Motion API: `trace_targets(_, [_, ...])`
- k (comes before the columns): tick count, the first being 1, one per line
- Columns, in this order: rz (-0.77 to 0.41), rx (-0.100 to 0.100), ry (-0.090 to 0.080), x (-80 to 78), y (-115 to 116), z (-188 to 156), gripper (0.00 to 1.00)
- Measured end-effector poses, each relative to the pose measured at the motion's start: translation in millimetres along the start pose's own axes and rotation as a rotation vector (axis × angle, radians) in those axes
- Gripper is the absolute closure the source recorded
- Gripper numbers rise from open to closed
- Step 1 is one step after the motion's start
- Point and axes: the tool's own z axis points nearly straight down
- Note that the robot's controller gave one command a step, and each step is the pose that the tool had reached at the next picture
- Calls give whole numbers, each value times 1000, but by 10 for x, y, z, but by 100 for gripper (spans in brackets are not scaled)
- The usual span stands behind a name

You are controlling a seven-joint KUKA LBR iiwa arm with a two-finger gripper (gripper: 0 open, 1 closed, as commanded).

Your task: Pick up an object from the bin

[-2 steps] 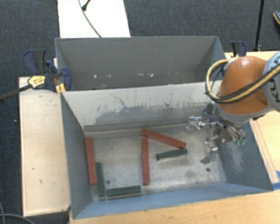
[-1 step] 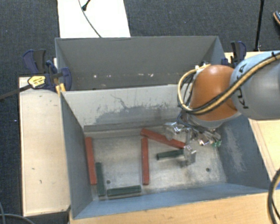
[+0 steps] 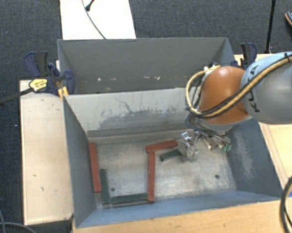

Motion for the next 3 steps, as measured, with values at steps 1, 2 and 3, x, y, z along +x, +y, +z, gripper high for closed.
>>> trace_targets(1, [-1, -1, 5, 19, 2, 20, 0])
trace_targets(2, [-3, -1, 5, 18, 1, 19, 100])
trace_targets(3, [-47, 3, -3, 120, 33, -1277, 100])
